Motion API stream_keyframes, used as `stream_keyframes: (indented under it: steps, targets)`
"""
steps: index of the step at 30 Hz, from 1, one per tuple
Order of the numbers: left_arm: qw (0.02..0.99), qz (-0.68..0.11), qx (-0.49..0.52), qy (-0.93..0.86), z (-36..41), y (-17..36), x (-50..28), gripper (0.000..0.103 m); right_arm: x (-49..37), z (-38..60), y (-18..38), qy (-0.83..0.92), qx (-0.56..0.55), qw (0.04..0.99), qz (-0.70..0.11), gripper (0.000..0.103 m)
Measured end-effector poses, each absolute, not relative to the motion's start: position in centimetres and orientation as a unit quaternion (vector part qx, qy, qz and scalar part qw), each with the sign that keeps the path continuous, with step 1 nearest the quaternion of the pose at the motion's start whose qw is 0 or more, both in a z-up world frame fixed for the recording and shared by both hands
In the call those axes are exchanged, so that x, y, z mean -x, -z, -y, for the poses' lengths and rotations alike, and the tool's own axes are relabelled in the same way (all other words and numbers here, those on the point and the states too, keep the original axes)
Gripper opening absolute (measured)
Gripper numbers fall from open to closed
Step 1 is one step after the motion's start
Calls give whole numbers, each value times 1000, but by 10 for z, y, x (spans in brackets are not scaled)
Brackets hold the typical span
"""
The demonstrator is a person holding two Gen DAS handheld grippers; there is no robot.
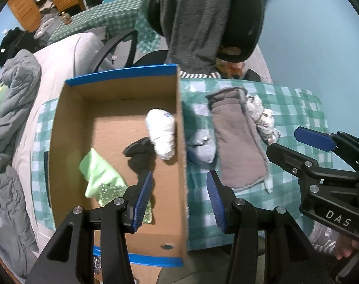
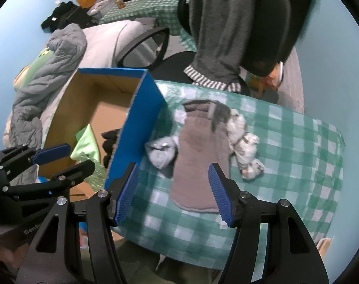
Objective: Organize soft objects
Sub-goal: 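Withdraw both open tools from the box back over the table items, then close the right gripper on the small white plastic cup while the left approaches the grey sock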
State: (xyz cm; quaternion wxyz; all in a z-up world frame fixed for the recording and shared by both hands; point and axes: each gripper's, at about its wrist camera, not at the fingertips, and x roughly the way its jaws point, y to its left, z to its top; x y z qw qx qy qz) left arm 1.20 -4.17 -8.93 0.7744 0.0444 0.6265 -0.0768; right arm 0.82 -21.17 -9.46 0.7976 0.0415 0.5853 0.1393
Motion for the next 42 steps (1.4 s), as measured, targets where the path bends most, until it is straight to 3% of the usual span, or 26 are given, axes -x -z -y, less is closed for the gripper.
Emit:
stream_keyframes:
  steps: [8, 42]
  targets:
    - [764, -635, -55, 103, 72, 103, -15, 54, -2, 245, 106, -111, -58, 795, -594, 62]
    - [719, -687, -63, 87, 90, 170, -21, 55, 13, 295, 165, -69, -81, 765, -635, 62]
